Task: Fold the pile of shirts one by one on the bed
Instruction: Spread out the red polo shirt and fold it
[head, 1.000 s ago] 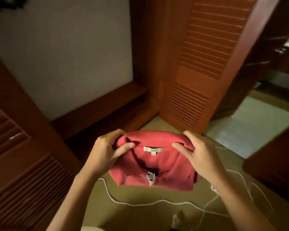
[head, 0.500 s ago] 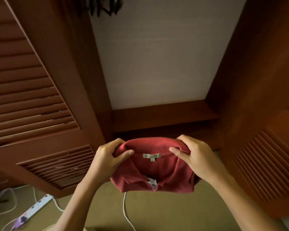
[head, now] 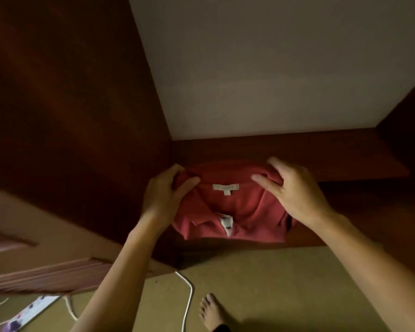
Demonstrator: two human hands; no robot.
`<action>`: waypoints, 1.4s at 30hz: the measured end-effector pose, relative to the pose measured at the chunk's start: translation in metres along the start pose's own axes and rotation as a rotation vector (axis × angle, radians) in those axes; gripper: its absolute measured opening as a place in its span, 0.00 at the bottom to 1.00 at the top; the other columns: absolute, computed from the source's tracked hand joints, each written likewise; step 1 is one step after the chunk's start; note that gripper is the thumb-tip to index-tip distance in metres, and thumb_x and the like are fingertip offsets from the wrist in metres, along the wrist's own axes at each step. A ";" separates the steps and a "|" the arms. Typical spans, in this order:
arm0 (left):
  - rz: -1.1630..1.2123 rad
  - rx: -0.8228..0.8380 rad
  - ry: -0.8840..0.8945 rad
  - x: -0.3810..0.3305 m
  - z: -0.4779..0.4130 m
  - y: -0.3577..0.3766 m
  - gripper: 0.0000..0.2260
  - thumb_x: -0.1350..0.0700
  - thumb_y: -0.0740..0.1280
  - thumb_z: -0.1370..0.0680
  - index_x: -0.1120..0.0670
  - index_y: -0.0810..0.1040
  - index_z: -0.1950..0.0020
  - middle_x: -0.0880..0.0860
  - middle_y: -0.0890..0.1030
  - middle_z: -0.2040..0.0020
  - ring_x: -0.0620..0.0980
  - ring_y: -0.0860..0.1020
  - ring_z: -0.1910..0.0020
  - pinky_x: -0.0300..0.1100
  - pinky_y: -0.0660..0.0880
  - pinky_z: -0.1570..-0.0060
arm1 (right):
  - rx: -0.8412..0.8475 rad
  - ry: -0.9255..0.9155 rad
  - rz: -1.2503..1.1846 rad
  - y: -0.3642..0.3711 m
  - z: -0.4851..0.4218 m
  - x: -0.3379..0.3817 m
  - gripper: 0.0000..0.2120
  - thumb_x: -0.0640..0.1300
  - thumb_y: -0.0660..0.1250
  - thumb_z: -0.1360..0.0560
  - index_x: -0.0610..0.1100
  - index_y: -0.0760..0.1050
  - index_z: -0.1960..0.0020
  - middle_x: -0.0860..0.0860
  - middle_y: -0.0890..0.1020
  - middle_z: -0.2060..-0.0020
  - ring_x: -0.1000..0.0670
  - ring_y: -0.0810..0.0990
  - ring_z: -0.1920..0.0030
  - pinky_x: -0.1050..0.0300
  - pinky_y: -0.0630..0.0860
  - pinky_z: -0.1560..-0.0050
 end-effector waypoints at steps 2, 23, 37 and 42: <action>-0.006 -0.025 -0.007 0.039 -0.039 0.023 0.16 0.36 0.67 0.27 0.48 0.75 0.58 0.45 0.78 0.65 0.40 0.75 0.67 0.48 0.73 0.62 | 0.016 -0.013 0.010 0.038 -0.036 -0.035 0.10 0.66 0.60 0.23 0.61 0.66 0.56 0.64 0.73 0.67 0.64 0.76 0.63 0.69 0.65 0.67; -0.338 0.042 -0.239 0.376 -0.300 0.191 0.28 0.41 0.65 0.21 0.52 0.68 0.24 0.56 0.63 0.24 0.57 0.63 0.25 0.53 0.63 0.28 | 0.397 0.223 0.192 0.384 -0.254 -0.290 0.29 0.60 0.59 0.19 0.54 0.58 0.21 0.45 0.62 0.25 0.40 0.59 0.25 0.39 0.61 0.28; -0.687 0.298 -0.065 0.421 -0.237 0.230 0.28 0.37 0.39 0.21 0.41 0.44 0.21 0.47 0.40 0.19 0.52 0.39 0.20 0.53 0.41 0.22 | 0.501 0.129 0.301 0.444 -0.197 -0.296 0.30 0.65 0.38 0.21 0.61 0.41 0.21 0.50 0.36 0.21 0.43 0.31 0.22 0.44 0.36 0.22; -0.642 0.281 -0.090 0.436 -0.265 0.220 0.30 0.34 0.40 0.22 0.41 0.44 0.21 0.46 0.40 0.19 0.50 0.37 0.21 0.52 0.41 0.22 | 0.485 0.104 0.322 0.459 -0.232 -0.294 0.31 0.66 0.38 0.21 0.60 0.43 0.20 0.51 0.38 0.20 0.43 0.34 0.21 0.43 0.38 0.22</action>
Point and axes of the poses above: each hand's wrist, its own z-axis away from the middle knuckle, its own y-axis out of the palm, x = y × z, the point moved 1 cm from there along -z, towards the middle knuckle
